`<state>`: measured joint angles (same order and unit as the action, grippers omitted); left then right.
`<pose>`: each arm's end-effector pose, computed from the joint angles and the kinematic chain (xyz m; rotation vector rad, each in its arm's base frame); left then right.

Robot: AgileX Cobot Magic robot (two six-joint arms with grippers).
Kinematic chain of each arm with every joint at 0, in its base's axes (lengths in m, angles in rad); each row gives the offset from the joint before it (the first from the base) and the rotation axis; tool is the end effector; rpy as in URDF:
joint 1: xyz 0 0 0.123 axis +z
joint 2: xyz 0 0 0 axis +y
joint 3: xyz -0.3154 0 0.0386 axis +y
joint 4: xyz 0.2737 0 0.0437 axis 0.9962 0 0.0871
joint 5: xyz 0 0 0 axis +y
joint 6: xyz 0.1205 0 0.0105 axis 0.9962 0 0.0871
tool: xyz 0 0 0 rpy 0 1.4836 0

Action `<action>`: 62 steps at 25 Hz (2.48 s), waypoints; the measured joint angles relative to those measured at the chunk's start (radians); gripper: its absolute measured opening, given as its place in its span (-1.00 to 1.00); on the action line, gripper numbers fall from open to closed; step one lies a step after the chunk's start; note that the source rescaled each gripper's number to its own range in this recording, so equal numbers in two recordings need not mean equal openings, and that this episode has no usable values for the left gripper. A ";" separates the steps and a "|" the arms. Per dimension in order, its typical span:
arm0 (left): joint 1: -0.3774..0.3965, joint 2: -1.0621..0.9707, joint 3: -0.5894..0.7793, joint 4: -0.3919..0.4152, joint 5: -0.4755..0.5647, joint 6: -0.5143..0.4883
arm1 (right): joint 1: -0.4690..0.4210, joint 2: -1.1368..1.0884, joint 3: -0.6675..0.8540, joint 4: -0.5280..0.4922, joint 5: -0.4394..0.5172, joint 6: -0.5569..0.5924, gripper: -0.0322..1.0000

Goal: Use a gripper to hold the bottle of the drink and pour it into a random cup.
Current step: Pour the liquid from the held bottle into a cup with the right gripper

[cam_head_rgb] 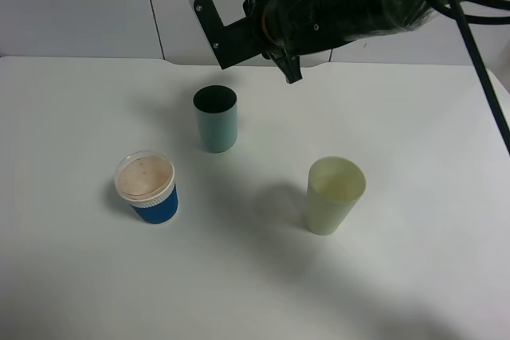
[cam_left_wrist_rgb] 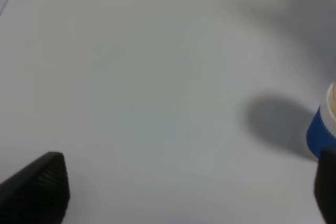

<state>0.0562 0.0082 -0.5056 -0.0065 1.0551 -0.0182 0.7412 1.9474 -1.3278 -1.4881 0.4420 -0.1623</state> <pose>0.0124 0.0000 0.2783 -0.0757 2.0399 0.0160 0.3978 0.2942 0.2196 -1.9724 1.0800 -0.9800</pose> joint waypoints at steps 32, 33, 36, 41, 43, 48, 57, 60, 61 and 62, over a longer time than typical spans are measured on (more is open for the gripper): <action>0.000 0.000 0.000 0.000 0.000 0.000 | 0.026 0.000 0.000 -0.087 0.059 -0.039 -0.92; 0.000 0.000 0.000 0.000 0.000 0.000 | 0.026 0.000 0.000 -0.088 0.060 -0.039 -0.92; 0.000 0.000 0.000 0.000 0.000 0.000 | 0.026 0.000 0.000 -0.088 0.071 -0.039 -0.92; 0.000 0.000 0.000 0.000 0.000 0.000 | 0.026 0.000 0.000 -0.088 0.077 -0.039 -0.92; 0.000 0.000 0.000 0.000 0.000 0.000 | 0.026 0.000 0.000 -0.088 0.082 -0.039 -0.92; 0.000 0.000 0.000 0.000 0.000 0.000 | 0.026 0.014 0.000 -0.087 0.115 -0.039 -0.92; 0.000 0.000 0.000 0.000 0.000 0.000 | 0.026 0.051 -0.043 -0.078 0.121 -0.039 -0.92; 0.000 0.000 0.000 0.000 0.000 0.000 | 0.026 0.056 -0.074 -0.077 0.120 -0.039 -0.92; 0.000 0.000 0.000 0.000 0.000 0.000 | 0.026 0.056 -0.082 -0.077 0.119 -0.039 -0.92; 0.000 0.000 0.000 0.000 0.000 0.000 | 0.026 0.056 -0.085 -0.077 0.119 -0.039 -0.92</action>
<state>0.0562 0.0082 -0.5056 -0.0065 1.0551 -0.0182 0.7673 2.0030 -1.4130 -1.5647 0.5605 -0.2009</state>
